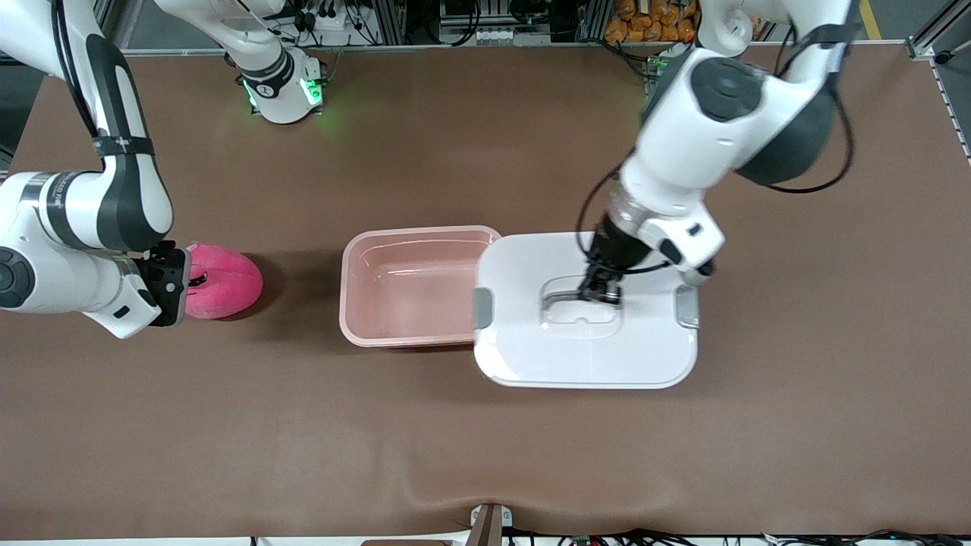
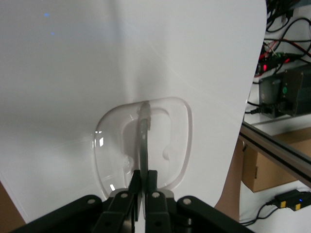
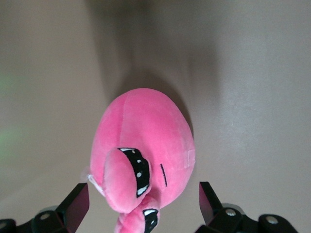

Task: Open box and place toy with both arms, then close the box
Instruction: 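Set the lid aside with the left gripper while the right gripper grasps the toy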

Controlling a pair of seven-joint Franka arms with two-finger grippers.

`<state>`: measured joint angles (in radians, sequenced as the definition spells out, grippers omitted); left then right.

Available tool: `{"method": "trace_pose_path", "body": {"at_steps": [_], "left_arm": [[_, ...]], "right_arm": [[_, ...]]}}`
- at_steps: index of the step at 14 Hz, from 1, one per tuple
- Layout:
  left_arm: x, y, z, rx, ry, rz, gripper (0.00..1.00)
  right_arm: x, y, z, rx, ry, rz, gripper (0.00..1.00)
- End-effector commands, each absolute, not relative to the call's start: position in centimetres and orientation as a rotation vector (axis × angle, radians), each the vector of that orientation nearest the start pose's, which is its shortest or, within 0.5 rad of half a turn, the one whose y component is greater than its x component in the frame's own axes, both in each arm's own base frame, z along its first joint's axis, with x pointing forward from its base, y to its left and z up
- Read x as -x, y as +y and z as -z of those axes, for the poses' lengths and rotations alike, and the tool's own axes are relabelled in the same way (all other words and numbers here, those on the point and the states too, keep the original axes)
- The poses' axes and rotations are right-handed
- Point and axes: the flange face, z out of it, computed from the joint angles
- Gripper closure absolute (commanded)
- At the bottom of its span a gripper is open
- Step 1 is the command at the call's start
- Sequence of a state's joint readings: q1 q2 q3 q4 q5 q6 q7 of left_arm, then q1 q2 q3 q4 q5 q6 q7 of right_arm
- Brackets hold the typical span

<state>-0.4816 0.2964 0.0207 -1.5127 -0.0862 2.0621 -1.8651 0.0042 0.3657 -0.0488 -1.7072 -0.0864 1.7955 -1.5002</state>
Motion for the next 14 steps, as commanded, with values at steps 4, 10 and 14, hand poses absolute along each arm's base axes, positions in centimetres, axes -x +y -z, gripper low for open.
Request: {"method": "trace_pose_path", "body": {"at_steps": [4, 10, 14], "left_arm": [[-62.4, -20.2, -50.2, 2.62, -2.159, -0.022, 1.0], [-65.4, -12.9, -47.1, 2.641, -2.2, -0.123, 1.0], [-65.9, -13.0, -45.8, 2.632, -2.199, -0.113, 1.0]], "right_arm": [[-58.3, -3.7, -35.6, 2.169, -2.086, -0.379, 0.0], [-57.1, -3.8, -32.6, 2.144, -2.185, -0.292, 0.15], [-57.1, -3.9, -32.5, 2.105, -2.234, -0.273, 0.59]]}}
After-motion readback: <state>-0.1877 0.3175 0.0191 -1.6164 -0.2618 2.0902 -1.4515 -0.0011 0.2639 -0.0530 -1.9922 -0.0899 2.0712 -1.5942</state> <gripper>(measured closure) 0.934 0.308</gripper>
